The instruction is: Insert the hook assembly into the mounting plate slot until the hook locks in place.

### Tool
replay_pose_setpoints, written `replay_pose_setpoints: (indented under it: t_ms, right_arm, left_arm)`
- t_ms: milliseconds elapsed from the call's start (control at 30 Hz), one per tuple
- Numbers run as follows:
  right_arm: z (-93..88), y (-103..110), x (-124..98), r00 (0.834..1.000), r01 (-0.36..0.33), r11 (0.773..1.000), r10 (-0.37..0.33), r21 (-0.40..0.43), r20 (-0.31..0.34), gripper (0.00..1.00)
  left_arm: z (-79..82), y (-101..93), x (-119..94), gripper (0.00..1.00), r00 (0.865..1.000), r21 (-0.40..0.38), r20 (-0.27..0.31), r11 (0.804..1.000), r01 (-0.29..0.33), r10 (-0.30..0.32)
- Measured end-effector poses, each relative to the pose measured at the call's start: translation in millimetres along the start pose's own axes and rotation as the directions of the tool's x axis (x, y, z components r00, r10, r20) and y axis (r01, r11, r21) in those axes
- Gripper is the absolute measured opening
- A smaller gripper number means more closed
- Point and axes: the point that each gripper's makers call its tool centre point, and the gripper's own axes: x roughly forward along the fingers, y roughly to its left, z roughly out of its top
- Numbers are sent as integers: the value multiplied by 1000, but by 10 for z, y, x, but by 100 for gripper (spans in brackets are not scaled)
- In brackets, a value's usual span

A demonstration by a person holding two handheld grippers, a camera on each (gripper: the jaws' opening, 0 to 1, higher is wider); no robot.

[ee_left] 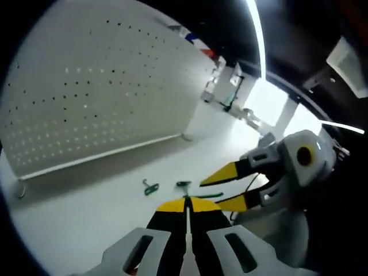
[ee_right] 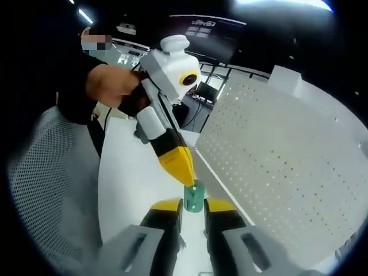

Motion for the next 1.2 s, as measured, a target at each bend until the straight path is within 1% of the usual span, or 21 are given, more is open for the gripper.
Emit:
replay_pose_setpoints:
  t_ms: [67, 133, 200, 267, 333, 633, 767, 933, 1033, 1133, 1200]
  right_arm:
    - [7, 9, 5, 1000, 1, 1000, -1, -31, -6, 10]
    - [11, 22, 10, 1000, -1, 999, 0, -47, -7, 7]
    - [-2, 32, 18, 1000, -2, 998, 1, -65, -18, 7]
    - [-10, 27, 16, 1000, 0, 997, -2, -79, -24, 5]
    - [-7, 20, 13, 1000, 2, 997, -4, -83, -22, 3]
    - [-27, 23, 12, 1000, -2, 997, 0, -73, -26, 2]
    - [-16, 0, 5, 1000, 1, 999, -2, -46, -14, 2]
    - [-16, -12, 3, 1000, 5, 1000, -5, -22, -13, 1]
    - [-27, -18, -4, 1000, 6, 1000, -6, -9, -16, 1]
    - [-36, -20, -11, 1000, 8, 1000, -8, 1, -21, 1]
    - [-31, -24, -15, 1000, 11, 1000, -10, 11, -19, 1]
  left_arm:
    - [-5, -23, 8, 1, 1000, -10, -1, 1000, 7, -7]
    - [-7, -43, 17, 1, 1000, -18, 0, 1000, 13, -13]
    - [5, -78, 22, 1, 1000, -44, 9, 999, 28, -28]
    - [5, -79, 22, 1, 1000, -46, 9, 999, 29, -28]
    - [1, -86, 24, 1, 1000, -47, 7, 998, 30, -29]
    - [-15, -113, 20, 1, 999, -69, 2, 997, 38, -38]
    - [-3, -120, 13, 1, 999, -74, 9, 996, 42, -41]
    - [16, -131, 18, 1, 998, -38, 32, 998, 56, -55]
    - [3, -152, 28, 2, 997, -1, 43, 998, 68, -68]
    - [12, -176, 27, 2, 996, 54, 56, 996, 65, -68]
    - [12, -183, 21, 3, 995, 74, 67, 995, 66, -71]
